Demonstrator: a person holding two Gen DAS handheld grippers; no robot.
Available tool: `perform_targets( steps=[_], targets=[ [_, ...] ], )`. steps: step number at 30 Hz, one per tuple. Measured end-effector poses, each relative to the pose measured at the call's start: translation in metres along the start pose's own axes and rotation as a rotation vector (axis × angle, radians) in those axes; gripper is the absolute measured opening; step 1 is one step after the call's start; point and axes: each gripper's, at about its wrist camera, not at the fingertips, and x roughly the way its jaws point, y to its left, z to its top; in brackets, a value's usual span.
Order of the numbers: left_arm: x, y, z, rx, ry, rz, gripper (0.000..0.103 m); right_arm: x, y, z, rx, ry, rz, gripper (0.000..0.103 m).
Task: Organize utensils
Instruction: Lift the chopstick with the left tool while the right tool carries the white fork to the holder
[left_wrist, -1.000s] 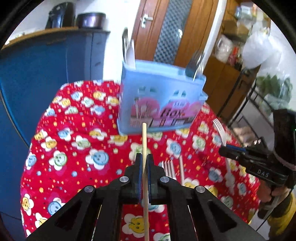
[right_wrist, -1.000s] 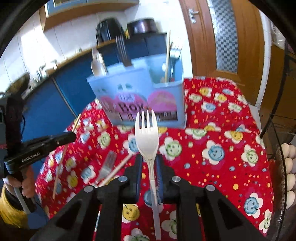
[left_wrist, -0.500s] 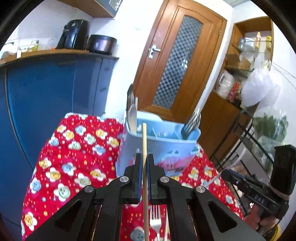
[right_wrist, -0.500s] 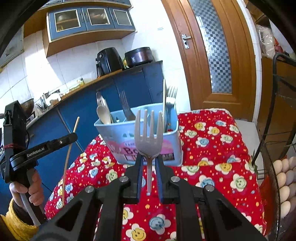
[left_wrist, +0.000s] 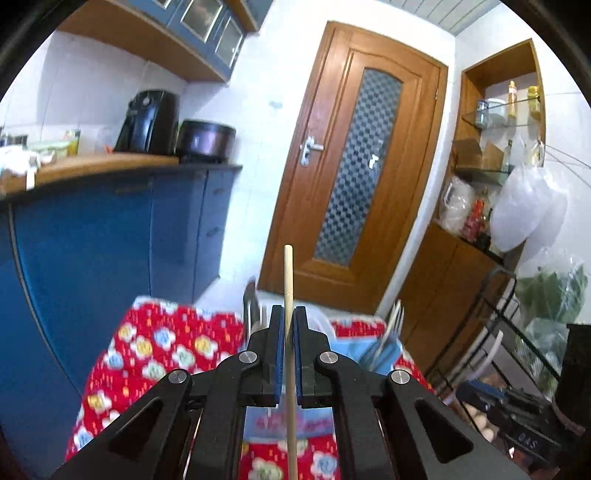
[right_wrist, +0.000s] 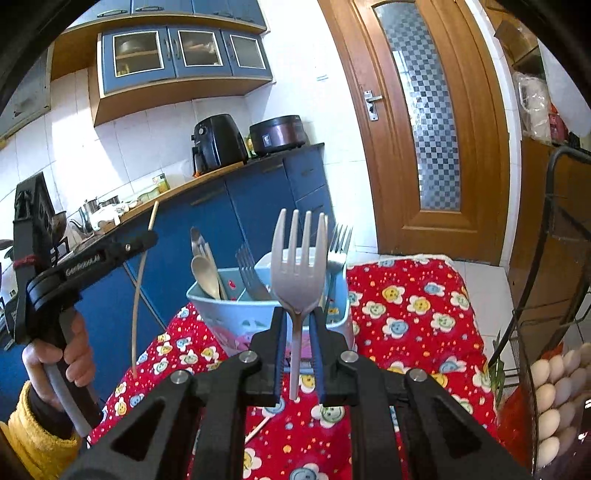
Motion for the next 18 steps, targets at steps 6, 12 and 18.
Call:
perform_targets(
  steps=[6,12,18],
  targets=[
    [0.018,-0.004,0.024,-0.026,-0.062,0.008,0.004,0.002,-0.003,0.018,-0.008,-0.017,-0.008,0.014],
    [0.042,-0.012,0.039,-0.025,-0.134,0.028,0.004,0.008,-0.009,0.037,-0.003,-0.049,-0.025,0.014],
    [0.065,-0.013,0.040,-0.022,-0.201,0.052,0.004,0.021,-0.015,0.048,0.015,-0.068,-0.038,0.014]
  ],
)
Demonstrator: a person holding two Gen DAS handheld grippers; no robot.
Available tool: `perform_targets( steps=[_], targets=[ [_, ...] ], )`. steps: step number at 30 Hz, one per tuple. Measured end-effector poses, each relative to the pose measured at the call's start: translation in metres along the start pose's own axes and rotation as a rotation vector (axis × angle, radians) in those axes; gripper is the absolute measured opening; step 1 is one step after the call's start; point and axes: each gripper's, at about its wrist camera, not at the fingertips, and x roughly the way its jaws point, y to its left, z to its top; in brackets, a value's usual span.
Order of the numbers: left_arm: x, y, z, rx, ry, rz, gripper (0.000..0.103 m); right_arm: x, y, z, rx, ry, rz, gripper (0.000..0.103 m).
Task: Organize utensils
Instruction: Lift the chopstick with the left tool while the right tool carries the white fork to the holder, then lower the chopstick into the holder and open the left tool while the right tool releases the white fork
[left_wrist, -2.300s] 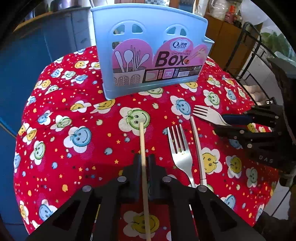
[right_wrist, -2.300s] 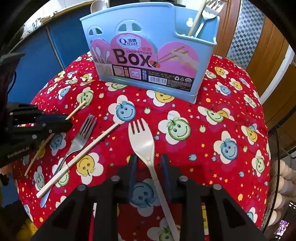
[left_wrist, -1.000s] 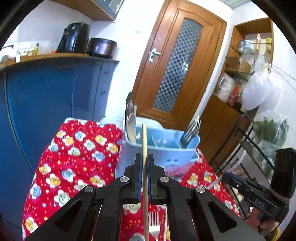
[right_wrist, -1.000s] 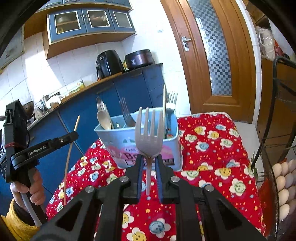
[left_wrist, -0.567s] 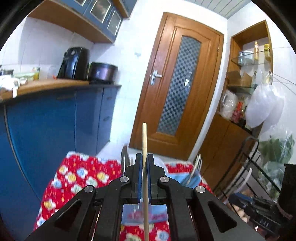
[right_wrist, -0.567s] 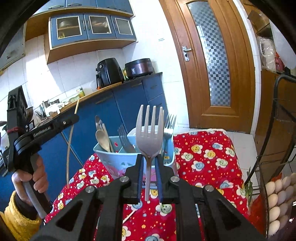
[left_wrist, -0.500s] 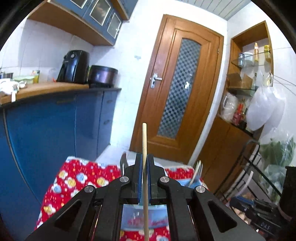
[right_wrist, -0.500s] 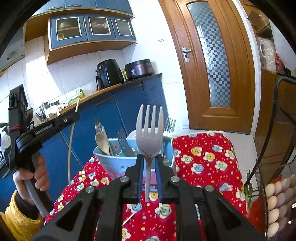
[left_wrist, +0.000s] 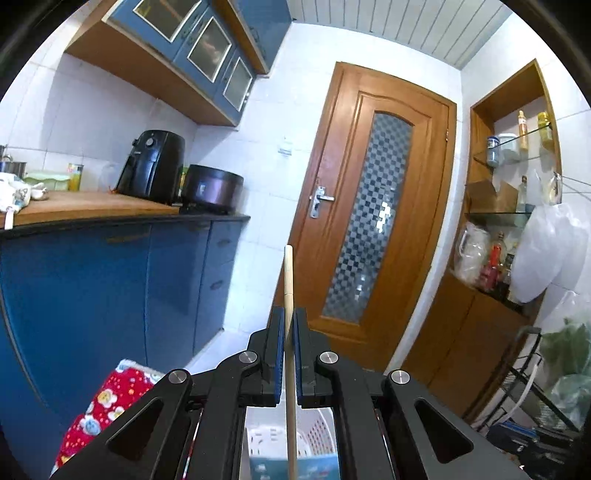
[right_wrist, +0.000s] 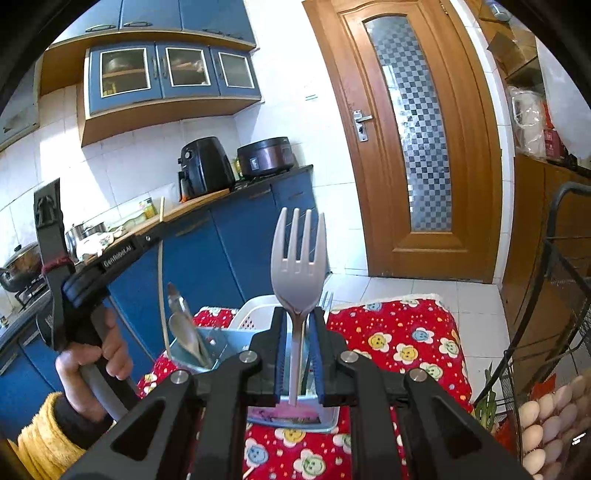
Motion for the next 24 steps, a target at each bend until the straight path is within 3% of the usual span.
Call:
perform_targets(
  steps=[10,24],
  targets=[
    [0.019,0.006,-0.029,0.032,-0.038,0.063,0.004,0.036,0.001,-0.008,-0.049,0.027,-0.038,0.014],
    [0.019,-0.002,-0.057,0.094,0.031,0.038,0.004,0.063,0.001,-0.025,-0.051,0.120,-0.029,0.015]
  ],
)
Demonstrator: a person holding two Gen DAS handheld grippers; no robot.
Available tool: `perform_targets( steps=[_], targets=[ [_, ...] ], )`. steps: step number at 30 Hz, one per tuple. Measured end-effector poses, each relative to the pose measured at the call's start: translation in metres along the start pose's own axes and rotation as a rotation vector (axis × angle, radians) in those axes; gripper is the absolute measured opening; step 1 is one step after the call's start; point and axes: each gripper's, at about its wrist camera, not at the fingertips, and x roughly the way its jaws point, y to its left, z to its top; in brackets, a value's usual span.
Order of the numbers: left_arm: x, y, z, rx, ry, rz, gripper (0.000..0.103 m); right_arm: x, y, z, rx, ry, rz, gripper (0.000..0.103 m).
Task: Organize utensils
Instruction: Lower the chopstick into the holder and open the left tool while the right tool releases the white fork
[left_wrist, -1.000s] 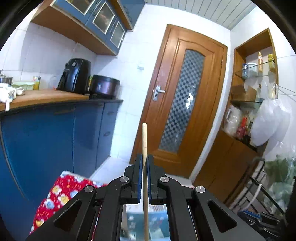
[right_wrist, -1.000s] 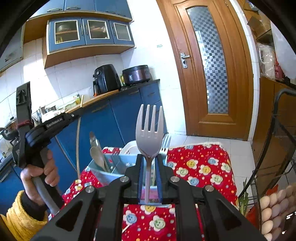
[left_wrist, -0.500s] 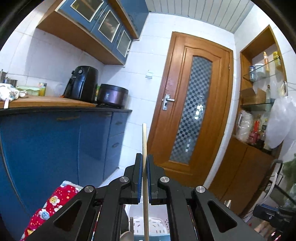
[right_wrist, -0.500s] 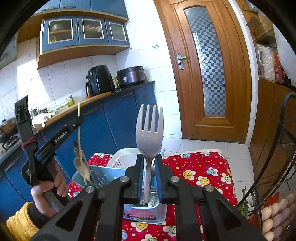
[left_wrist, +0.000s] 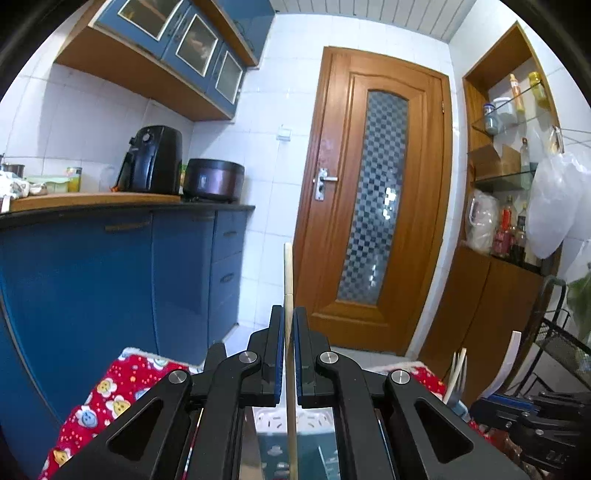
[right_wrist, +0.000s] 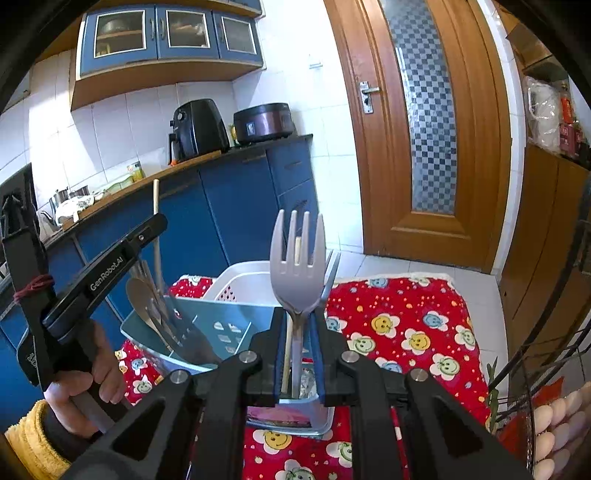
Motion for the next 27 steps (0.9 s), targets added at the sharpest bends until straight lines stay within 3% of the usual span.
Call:
perform_targets(
  steps=[2,5,10,27],
  targets=[
    [-0.001,0.001,-0.002,-0.001,0.017,-0.003,0.005,0.000,-0.001,0.000,0.008,0.008,0.002,0.016],
    [-0.001,0.003,-0.004,-0.005,0.042,-0.002,0.011,-0.003,-0.002,0.000,0.024,0.000,0.009,0.027],
    [-0.008,0.007,-0.003,-0.029,0.060,-0.018,0.030,-0.012,-0.002,0.001,0.040,-0.026,0.012,0.031],
    [-0.066,0.026,0.011,-0.065,0.091,-0.053,0.032,-0.064,0.002,0.005,0.088,-0.156,0.005,0.040]
  ],
)
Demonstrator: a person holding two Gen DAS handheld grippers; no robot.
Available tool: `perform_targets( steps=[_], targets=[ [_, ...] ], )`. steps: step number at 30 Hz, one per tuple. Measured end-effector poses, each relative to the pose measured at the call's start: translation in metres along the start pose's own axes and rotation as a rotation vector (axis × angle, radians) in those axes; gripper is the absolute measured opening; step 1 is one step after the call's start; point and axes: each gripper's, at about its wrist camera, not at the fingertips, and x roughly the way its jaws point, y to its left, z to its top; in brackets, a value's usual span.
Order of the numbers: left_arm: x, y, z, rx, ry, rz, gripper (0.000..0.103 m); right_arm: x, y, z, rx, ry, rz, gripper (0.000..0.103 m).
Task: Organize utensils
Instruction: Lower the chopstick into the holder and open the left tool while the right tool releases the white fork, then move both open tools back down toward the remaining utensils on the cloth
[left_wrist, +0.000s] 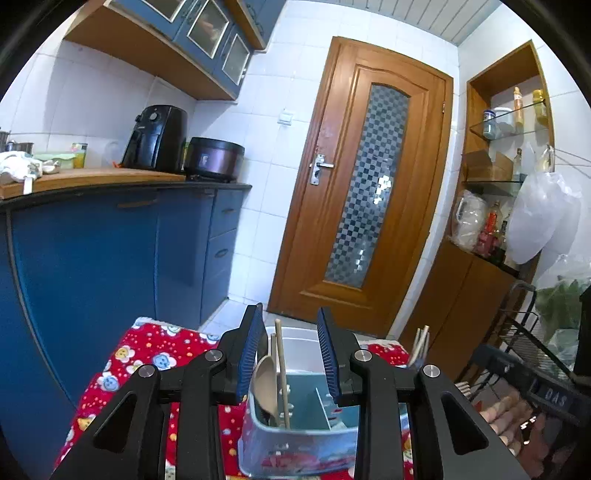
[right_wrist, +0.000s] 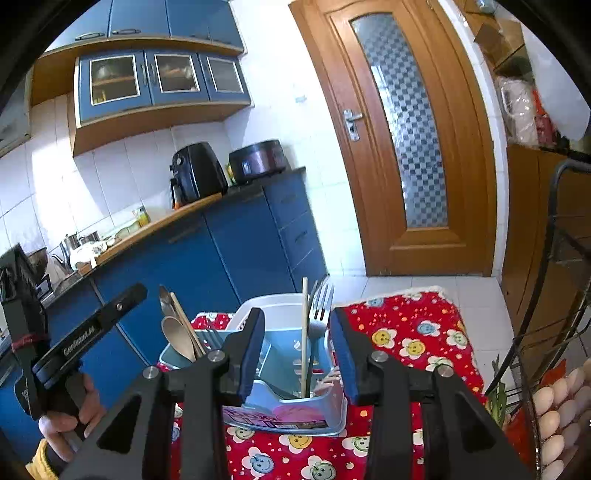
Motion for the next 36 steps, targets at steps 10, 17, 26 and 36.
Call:
perform_targets(
  steps=[10,17,26,36],
  targets=[
    [-0.036,0.007,-0.018,0.001,0.064,0.017,0.032,-0.025,0.017,-0.022,-0.014,0.042,-0.005,0.040],
    [-0.057,0.016,-0.041,-0.010,0.125,0.042,0.032,-0.028,0.026,-0.057,0.021,0.118,0.016,0.040],
    [-0.075,0.033,-0.073,-0.035,0.193,0.051,0.032,-0.016,0.031,-0.106,0.101,0.239,0.030,0.040],
    [-0.082,0.052,-0.104,-0.062,0.276,0.095,0.032,0.005,0.036,-0.148,0.162,0.390,0.011,0.040]
  ],
)
